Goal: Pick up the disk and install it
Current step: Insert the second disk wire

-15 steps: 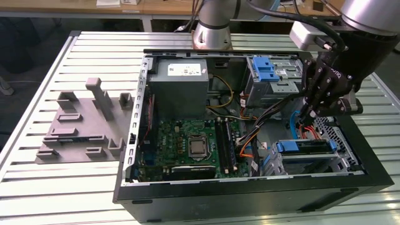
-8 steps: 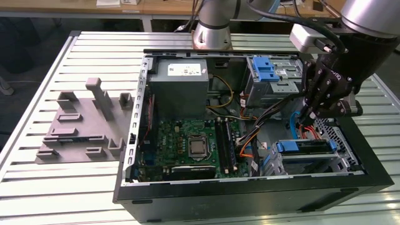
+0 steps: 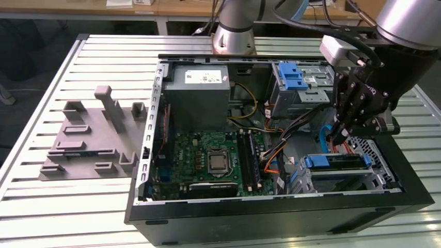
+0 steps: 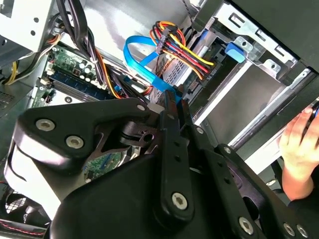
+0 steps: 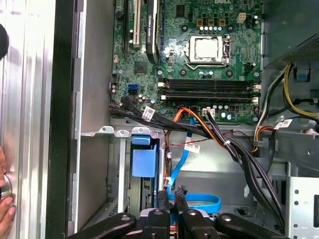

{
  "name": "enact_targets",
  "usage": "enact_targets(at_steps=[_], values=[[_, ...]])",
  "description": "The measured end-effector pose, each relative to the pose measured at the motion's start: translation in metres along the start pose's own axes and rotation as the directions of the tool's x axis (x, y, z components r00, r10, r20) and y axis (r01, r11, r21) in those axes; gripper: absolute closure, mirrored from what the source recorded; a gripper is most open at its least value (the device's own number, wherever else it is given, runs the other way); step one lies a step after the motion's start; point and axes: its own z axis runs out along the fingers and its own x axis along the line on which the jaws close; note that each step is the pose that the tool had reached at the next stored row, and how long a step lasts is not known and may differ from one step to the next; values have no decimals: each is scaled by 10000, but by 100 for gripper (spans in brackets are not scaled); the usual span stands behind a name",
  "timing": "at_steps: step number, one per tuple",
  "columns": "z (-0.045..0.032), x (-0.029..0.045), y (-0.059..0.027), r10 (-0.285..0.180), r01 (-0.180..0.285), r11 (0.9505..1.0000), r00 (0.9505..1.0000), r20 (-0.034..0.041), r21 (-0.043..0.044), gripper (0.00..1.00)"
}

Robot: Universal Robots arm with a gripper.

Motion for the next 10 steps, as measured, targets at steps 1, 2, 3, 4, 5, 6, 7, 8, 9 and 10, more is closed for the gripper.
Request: enact_targets(at_steps=[1,2,3,4,5,6,7,8,9,10], values=[[0,0,0,0,0,10000,10000,-3,0,83],[2,2,0,0,0,10000,10000,-1,0,83],[5,2,0,0,0,10000,10000,2,0,83],[9,5,0,-1,1,10000,10000,17,1,83],[13,10,0,-1,1,10000,10000,57,2,83],[16,15,0,-4,4,10000,9999,131,3,83],[19,22,0,-6,6,10000,9998,200,5,83],[24,34,0,-7,7,10000,9997,253,6,83],[30,51,0,-8,8,10000,9996,295,7,83],[37,70,0,-9,9,10000,9995,328,8,83]])
